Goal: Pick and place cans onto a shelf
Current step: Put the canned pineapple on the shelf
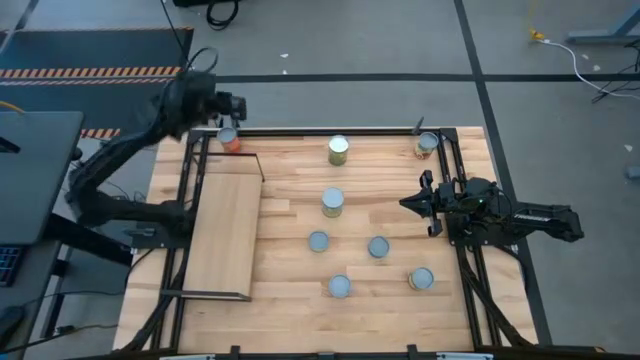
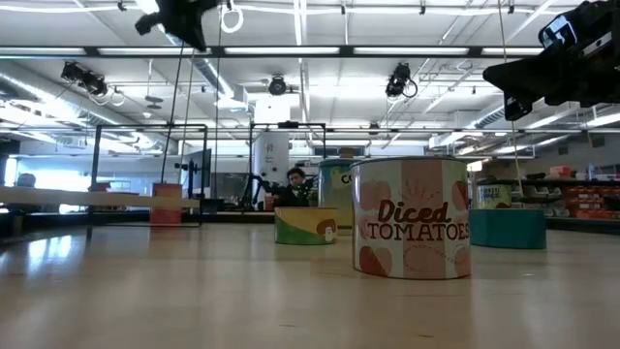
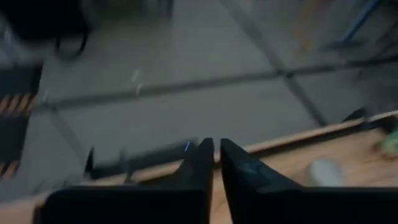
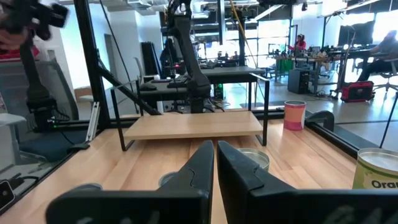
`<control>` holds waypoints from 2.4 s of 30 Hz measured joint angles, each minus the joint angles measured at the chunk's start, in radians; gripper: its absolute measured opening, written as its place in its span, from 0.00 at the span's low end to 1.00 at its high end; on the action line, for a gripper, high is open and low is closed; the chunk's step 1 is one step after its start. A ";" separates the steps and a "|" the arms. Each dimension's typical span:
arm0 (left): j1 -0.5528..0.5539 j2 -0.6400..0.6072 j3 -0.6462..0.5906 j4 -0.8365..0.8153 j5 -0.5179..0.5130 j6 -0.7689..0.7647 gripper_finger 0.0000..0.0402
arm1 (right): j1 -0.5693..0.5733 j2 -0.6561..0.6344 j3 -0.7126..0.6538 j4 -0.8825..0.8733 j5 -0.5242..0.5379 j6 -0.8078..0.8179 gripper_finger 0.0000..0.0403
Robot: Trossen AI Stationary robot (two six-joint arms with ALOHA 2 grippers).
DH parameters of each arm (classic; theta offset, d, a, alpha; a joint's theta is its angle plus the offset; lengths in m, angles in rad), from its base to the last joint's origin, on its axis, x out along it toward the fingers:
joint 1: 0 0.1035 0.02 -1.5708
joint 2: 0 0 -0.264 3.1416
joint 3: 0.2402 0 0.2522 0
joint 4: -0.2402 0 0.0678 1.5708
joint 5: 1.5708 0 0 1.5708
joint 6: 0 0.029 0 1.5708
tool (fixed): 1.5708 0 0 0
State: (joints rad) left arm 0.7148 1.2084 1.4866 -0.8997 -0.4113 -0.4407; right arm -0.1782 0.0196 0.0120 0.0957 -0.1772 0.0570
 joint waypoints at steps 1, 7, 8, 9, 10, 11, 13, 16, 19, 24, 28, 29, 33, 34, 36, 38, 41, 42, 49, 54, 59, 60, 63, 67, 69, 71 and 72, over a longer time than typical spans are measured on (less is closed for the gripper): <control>0.046 0.033 0.013 -0.033 0.037 0.003 0.14 | 0.000 0.000 0.000 0.000 0.000 0.000 0.07; 0.204 0.193 -0.019 -0.110 0.084 -0.058 0.41 | 0.000 0.000 0.000 0.000 0.000 0.000 0.07; 0.222 0.216 -0.030 -0.109 0.101 -0.043 0.46 | 0.000 0.000 0.000 0.000 0.000 0.000 0.07; 0.239 0.235 -0.045 -0.102 0.130 -0.021 0.51 | 0.000 0.000 0.000 0.000 0.000 0.000 0.07; 0.255 0.254 -0.061 -0.084 0.161 -0.015 0.55 | 0.000 0.000 0.000 0.000 0.000 0.000 0.07; 0.272 0.272 -0.077 -0.055 0.194 -0.015 0.59 | 0.000 0.000 0.000 0.000 0.000 0.000 0.07; 0.311 0.310 -0.109 -0.017 0.259 -0.015 0.66 | 0.000 0.000 0.000 0.000 0.000 0.000 0.07; 0.362 0.356 -0.147 -0.010 0.282 -0.024 0.76 | 0.000 0.000 0.000 0.002 0.000 -0.020 0.07; 0.392 0.390 -0.178 -0.012 0.294 -0.034 0.84 | 0.000 0.000 0.000 0.009 0.000 -0.073 0.07; 0.394 0.410 -0.228 0.061 0.293 -0.064 0.89 | 0.000 0.000 0.000 0.009 0.000 -0.076 0.07; 0.395 0.427 -0.287 0.123 0.282 -0.128 0.89 | 0.000 0.000 0.000 0.009 0.000 -0.077 0.07; 0.395 0.432 -0.298 0.132 0.263 -0.139 0.89 | 0.000 0.000 0.000 0.010 0.000 -0.077 0.07; 0.383 0.442 -0.318 0.152 0.163 -0.157 0.89 | 0.000 0.000 0.000 0.010 0.000 -0.077 0.07; 0.381 0.442 -0.320 0.168 0.160 -0.156 0.89 | 0.000 0.000 0.000 0.010 0.000 -0.077 0.07; 0.381 0.442 -0.320 0.188 0.157 -0.161 0.89 | 0.000 0.000 0.000 0.010 0.000 -0.077 0.07; 0.377 0.442 -0.320 0.183 0.136 -0.178 0.89 | 0.000 0.000 0.000 0.010 0.000 -0.077 0.07; 0.375 0.442 -0.320 0.159 0.103 -0.195 0.89 | 0.000 0.000 0.000 0.010 0.003 -0.078 0.07; 0.376 0.442 -0.326 0.166 0.107 -0.205 0.89 | 0.000 0.000 0.000 0.010 0.011 -0.079 0.07; 0.368 0.443 -0.430 0.264 0.142 -0.262 0.89 | 0.000 0.000 0.000 0.011 0.026 -0.079 0.07; 0.355 0.443 -0.491 0.347 0.132 -0.277 0.89 | 0.000 0.000 0.000 0.011 0.026 -0.078 0.07; 0.326 0.444 -0.516 0.456 0.085 -0.243 0.88 | 0.000 0.000 0.000 0.012 0.026 -0.078 0.07; 0.319 0.446 -0.516 0.465 0.073 -0.227 0.88 | 0.000 0.000 0.000 0.012 0.026 -0.078 0.07; 0.301 0.449 -0.516 0.495 0.048 -0.175 0.81 | 0.000 0.000 0.000 0.012 0.026 -0.078 0.07; 0.283 0.444 -0.516 0.505 0.057 -0.110 0.70 | 0.000 0.000 0.000 0.014 0.026 -0.078 0.07; 0.273 0.425 -0.516 0.498 0.069 -0.092 0.69 | 0.000 0.000 0.000 0.016 0.026 -0.078 0.07; 0.262 0.403 -0.503 0.480 0.085 -0.078 0.69 | 0.000 0.000 0.000 0.016 0.026 -0.078 0.07; 0.258 0.390 -0.489 0.454 0.093 -0.074 0.69 | 0.000 0.000 0.000 0.016 0.026 -0.078 0.07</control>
State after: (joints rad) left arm 0.9727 1.5985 0.9975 -0.4461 -0.3183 -0.5152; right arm -0.1780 0.0193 0.0120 0.1116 -0.1511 -0.0212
